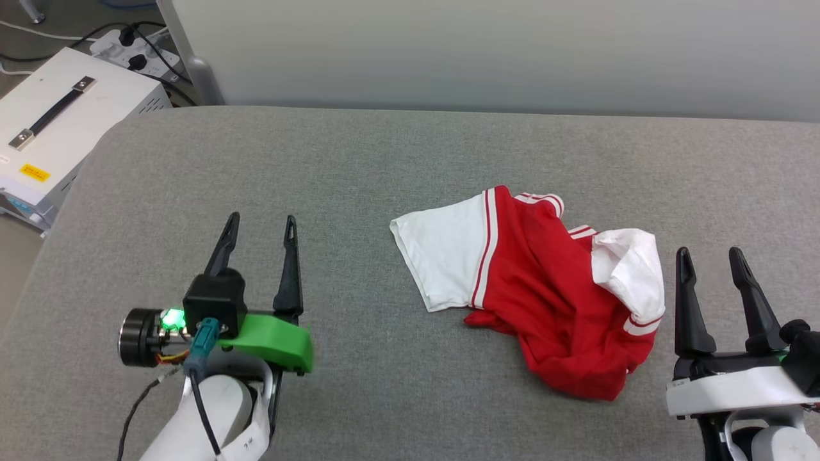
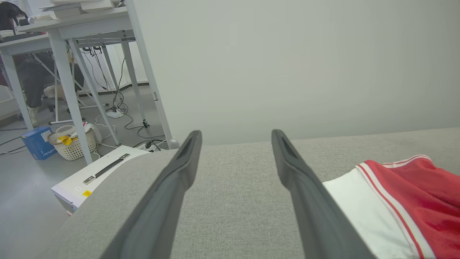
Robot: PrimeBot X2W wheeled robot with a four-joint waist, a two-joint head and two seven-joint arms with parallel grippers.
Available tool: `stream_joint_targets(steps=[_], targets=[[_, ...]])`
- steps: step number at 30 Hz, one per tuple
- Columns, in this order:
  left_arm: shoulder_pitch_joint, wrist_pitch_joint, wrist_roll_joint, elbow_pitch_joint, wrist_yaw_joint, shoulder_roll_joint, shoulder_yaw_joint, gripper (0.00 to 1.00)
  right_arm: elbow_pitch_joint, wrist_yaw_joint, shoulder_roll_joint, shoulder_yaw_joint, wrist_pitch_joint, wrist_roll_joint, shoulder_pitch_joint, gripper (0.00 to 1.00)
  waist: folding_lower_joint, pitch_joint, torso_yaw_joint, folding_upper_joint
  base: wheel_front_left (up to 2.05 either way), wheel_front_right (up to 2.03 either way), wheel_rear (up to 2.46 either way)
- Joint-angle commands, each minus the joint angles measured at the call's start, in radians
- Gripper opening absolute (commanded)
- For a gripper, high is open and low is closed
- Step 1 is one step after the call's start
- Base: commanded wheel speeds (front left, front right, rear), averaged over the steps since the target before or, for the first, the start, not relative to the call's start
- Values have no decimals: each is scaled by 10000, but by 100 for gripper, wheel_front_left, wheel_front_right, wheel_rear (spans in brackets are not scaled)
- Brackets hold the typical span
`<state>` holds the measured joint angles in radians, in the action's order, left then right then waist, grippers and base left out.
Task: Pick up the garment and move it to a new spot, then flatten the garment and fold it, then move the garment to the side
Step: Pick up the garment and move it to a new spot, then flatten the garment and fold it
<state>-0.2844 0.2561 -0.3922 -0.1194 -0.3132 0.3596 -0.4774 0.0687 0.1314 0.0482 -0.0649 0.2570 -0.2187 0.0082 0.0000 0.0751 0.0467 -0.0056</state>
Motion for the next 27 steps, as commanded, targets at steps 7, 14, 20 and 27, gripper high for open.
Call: stream_joint_targets(steps=[7, 14, 20, 27], targets=[[1389, 56, 612, 44, 748, -562, 1005, 100, -266, -7, 20, 166, 47, 607, 405, 100, 0, -205, -28, 56, 0, 0, 0], [2023, 56, 1172, -204, 1478, -1119, 1586, 100, -509, -7, 20, 418, 47, 948, 644, 100, 0, -329, -42, 56, 0, 0, 0], [2299, 56, 1586, -420, 1887, -1519, 2052, 100, -749, -7, 20, 561, 48, 1277, 874, 100, 0, -406, -44, 56, 0, 0, 0], [2566, 57, 1925, -535, 2279, -1926, 2605, 100, -944, -7, 20, 595, 48, 1424, 1108, 100, 0, -444, -29, 56, 0, 0, 0]])
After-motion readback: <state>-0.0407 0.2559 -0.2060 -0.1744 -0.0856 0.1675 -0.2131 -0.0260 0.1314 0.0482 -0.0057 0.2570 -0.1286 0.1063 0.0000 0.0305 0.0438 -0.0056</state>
